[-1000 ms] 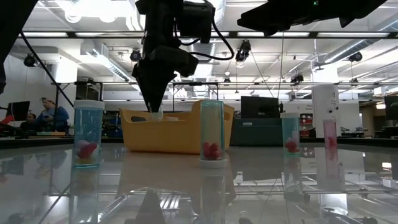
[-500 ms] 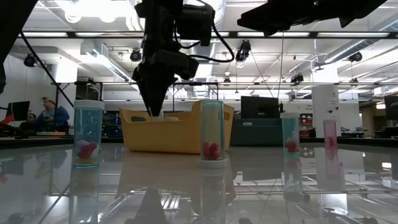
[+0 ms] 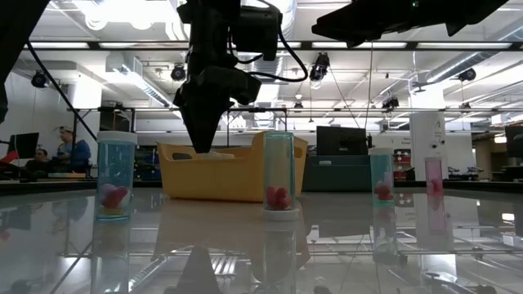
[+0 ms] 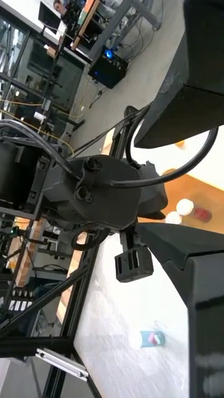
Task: Pick and place medicine bottles into bin by pill shape (circle, oval)
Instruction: Put the blue pill bottle into the yellow bin, then put the white pill bottle into the blue bin
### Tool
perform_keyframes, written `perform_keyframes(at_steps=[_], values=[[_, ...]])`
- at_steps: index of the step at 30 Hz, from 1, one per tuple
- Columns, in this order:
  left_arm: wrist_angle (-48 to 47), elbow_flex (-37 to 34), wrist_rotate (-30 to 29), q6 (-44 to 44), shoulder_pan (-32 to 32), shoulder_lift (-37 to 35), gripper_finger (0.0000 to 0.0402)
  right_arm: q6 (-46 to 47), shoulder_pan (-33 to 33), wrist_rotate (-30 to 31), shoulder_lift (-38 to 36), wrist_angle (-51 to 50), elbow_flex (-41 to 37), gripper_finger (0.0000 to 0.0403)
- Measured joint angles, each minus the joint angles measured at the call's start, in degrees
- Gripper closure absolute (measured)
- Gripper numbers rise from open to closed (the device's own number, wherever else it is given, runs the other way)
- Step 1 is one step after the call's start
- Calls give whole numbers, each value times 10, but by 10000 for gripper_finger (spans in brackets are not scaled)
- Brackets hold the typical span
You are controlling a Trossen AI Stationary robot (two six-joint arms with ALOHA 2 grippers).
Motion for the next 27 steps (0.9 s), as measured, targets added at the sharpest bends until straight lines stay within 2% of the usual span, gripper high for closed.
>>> perform_keyframes(at_steps=[12,18,24,27], values=[[-7,9,0,-1,0,-19,266,0,0,0,0,0,0,204],[5,12,-1,5,-9,-54,266,0,0,0,0,-2,0,204],[65,0,-2,73,-50,-92,266,0,0,0,0,-1,0,204],[130,-11,-12,135,-78,-110,266,-3,-1,0,0,-1,0,204]])
